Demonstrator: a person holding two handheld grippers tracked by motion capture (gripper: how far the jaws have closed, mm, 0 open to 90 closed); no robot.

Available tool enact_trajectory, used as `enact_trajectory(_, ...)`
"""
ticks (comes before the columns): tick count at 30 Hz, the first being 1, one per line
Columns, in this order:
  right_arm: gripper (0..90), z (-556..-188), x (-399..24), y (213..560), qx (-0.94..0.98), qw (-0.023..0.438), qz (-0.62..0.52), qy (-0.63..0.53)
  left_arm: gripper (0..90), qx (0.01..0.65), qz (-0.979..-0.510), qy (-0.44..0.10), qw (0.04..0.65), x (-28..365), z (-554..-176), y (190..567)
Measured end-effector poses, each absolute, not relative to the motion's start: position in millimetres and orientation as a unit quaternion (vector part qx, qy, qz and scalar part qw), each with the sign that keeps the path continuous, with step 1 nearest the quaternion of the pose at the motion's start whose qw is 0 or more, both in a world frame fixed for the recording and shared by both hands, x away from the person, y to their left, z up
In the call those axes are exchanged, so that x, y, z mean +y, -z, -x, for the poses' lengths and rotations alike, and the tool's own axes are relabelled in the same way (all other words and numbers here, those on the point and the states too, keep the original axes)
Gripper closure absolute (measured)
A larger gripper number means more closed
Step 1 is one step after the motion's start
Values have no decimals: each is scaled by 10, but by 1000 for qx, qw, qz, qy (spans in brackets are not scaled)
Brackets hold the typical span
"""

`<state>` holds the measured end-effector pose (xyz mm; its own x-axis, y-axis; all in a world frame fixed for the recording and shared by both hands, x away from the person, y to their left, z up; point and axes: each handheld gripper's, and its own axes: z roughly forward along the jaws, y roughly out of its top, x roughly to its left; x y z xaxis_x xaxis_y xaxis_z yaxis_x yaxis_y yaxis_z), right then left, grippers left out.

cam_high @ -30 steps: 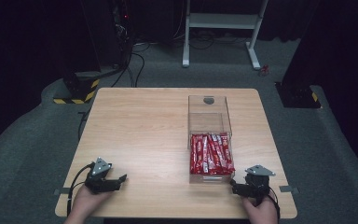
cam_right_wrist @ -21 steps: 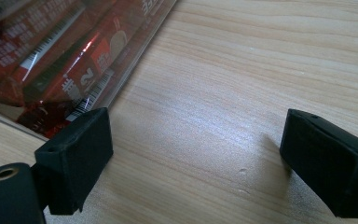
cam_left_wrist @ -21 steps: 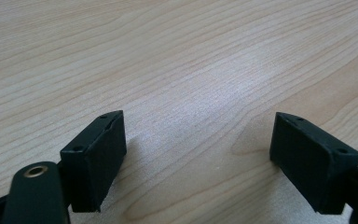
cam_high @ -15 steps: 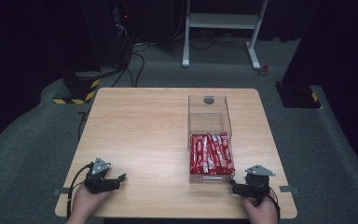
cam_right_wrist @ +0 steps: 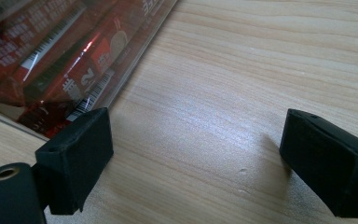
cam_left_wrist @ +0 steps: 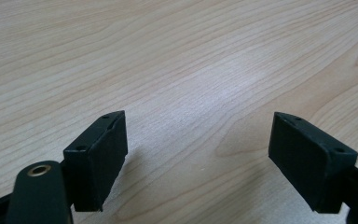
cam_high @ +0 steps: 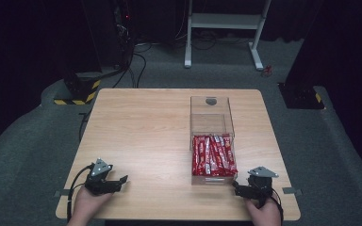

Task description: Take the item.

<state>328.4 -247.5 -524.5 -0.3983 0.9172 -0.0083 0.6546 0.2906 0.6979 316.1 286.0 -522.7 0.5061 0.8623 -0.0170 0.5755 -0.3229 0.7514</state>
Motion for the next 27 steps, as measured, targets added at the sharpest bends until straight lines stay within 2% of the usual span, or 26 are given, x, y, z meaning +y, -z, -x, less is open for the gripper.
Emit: enact_trajectory(27,92,-3284,-2474,5245,775,209,-508,-313,208,427,-784,-195,407,2655,-3095,5120)
